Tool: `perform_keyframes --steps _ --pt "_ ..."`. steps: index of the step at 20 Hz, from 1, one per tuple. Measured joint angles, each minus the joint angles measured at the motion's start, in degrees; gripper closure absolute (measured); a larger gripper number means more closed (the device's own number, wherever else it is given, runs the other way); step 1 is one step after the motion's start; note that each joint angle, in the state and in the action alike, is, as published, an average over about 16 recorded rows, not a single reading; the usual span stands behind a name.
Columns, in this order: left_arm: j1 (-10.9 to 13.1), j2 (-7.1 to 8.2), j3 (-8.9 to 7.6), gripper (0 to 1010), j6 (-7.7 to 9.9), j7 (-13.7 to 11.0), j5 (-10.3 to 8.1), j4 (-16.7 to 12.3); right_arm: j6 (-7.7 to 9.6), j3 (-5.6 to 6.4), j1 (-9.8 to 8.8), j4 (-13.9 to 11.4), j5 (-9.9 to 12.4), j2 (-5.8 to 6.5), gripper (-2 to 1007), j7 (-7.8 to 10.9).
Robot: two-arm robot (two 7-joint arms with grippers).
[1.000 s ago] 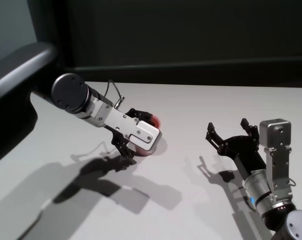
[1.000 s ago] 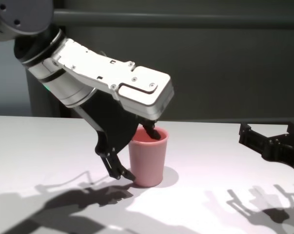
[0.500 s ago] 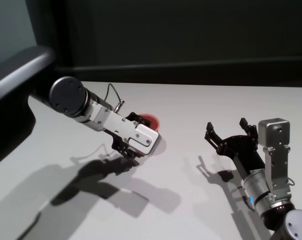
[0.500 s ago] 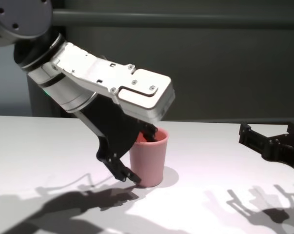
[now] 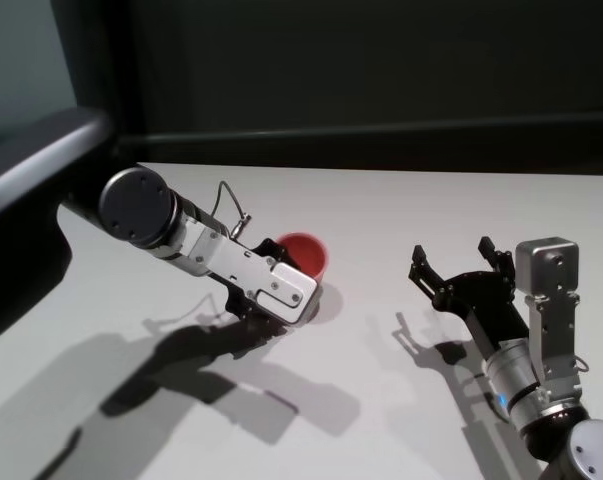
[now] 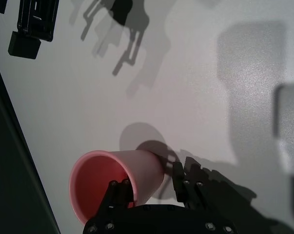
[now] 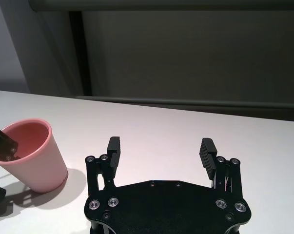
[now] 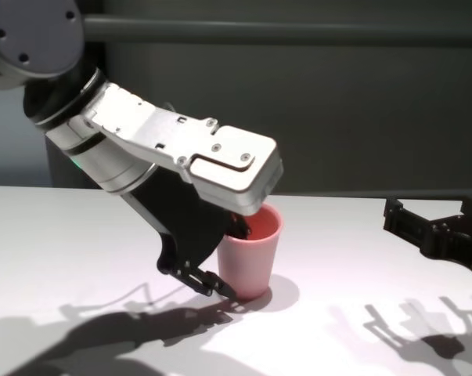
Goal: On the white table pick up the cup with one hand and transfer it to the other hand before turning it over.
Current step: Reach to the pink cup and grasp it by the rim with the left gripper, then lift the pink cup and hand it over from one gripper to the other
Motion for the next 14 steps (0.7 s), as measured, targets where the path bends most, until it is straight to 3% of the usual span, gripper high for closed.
perform_keyframes --steps 8,14 --pt "0.70 1.09 0.31 796 -0.55 1.51 -1.56 -0.44 0.00 0.00 0.00 0.00 0.00 0.00 3 0.00" --pt "2.18 2.18 -1.03 918 -1.42 5.00 -4.22 -0.95 0.00 0.00 0.00 0.00 0.00 0.00 3 0.00"
